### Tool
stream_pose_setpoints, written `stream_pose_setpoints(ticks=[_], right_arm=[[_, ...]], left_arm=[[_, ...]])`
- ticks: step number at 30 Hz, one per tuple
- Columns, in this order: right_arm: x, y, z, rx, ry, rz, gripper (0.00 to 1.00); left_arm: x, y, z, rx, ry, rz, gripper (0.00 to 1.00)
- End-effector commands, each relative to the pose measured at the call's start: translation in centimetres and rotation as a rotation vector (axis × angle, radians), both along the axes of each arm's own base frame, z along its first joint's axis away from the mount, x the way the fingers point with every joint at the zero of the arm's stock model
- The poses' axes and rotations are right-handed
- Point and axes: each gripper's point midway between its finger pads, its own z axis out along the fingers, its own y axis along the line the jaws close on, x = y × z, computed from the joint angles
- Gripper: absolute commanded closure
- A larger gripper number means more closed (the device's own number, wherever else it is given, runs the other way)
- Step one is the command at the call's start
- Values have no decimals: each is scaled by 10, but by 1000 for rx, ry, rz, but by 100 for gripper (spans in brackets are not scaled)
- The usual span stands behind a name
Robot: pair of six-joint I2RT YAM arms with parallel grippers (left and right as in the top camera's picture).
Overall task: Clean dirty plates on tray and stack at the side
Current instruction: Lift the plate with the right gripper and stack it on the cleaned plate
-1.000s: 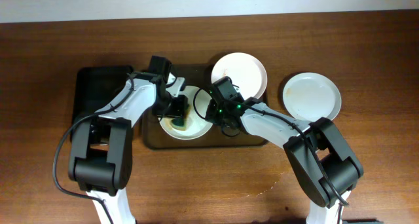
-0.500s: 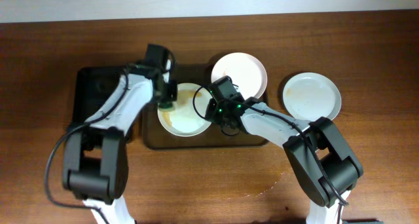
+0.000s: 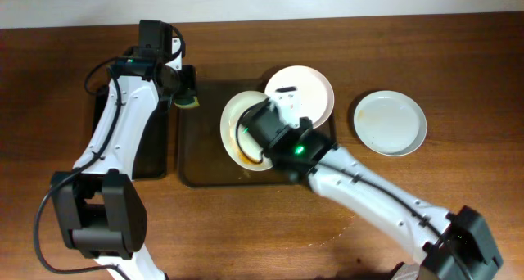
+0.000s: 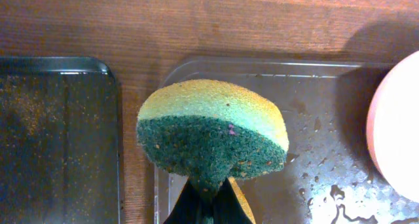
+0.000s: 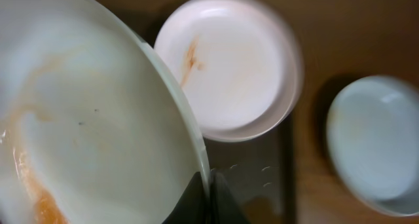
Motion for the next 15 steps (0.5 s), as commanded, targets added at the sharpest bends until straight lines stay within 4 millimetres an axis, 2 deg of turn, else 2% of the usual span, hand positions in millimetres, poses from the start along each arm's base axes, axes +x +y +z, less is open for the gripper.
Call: stream_pose_setpoints(ticks=[1,4,7,10,12,13,15], right_arm=[[-1,-19,57,-274,-318,-126,96],[-15,-21,95,-396,-505,-198,96],[-21,-15,105,-393,-560,-211,96],[-14,-3,79,-296,-441,-133,96],[-10,0,59,-126,-323,-115,96],[-8,-4,52,11,-234,-123,96],[-1,-20,54,214,-97,-119,96]], left_arm=[[-1,-3,-13,-7,26,-23,99],[-1,-3,-13,-7,26,-23,100],[-1,-3,-13,-7,26,-23,99],[0,-3,-13,-7,26,-23,99],[-1,-4,-13,-7,26,-24,100],[-1,-4,-13,-7,26,-24,100],[0,-3,-13,-8,25,-23,100]])
